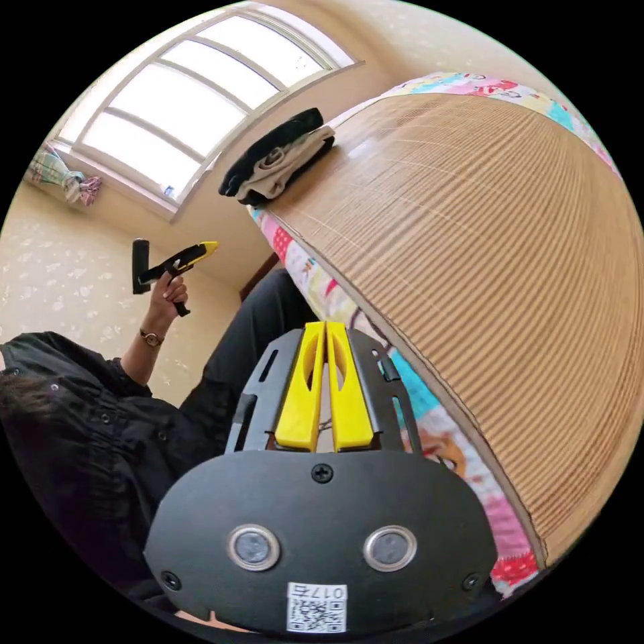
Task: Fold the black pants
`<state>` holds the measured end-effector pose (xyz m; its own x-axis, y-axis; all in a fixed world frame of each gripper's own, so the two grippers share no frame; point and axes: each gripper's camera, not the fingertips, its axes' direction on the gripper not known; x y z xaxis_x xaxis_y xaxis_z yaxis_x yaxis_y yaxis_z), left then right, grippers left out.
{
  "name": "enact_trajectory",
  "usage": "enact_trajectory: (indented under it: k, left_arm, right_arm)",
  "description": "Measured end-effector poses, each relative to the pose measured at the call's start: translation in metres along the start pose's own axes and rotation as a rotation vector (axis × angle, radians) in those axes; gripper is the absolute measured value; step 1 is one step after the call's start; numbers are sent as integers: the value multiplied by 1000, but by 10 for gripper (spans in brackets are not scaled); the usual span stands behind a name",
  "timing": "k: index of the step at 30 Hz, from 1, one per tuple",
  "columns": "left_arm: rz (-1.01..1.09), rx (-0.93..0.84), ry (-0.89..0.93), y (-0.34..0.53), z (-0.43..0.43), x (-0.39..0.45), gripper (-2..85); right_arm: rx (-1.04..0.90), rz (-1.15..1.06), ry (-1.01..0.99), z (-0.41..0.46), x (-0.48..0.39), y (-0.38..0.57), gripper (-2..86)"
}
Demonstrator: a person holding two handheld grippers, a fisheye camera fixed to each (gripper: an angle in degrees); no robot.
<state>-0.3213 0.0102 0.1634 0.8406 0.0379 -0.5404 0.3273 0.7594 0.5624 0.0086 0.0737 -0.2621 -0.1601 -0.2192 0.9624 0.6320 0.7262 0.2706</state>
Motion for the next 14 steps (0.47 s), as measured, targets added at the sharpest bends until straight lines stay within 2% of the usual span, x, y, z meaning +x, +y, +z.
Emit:
enact_trajectory:
  k: [2,4,5,6,7,8,10,12,14]
  left_arm:
    - [23,-8,16,22,11,36,64]
    - [119,22,128,32,20,87,54]
    - [154,24,153,31,23,101,51]
    - [239,18,202,27,29,129,47]
    - [340,-2,246,23,36,155,45]
    - [391,-17,265,22,39,168,45]
    - [536,-72,324,23,46,206,43]
    - [595,-84,377,31,47,222,41]
    - [612,-102,402,42,50,231,39]
  right_arm:
    - [11,127,377,-53,18,59,17]
    - [62,269,632,-101,24,95,29]
    - [144,369,789,-137,20,117,42]
    - [202,425,861,-155,15,129,49]
    - [359,556,980,-192,5,155,58]
    - [534,663,1026,-223,-6,182,66]
    - [712,774,1027,-252,-8,217,83]
    - [705,895,981,-259,19,239,105]
    - [501,1067,756,-236,84,249,114]
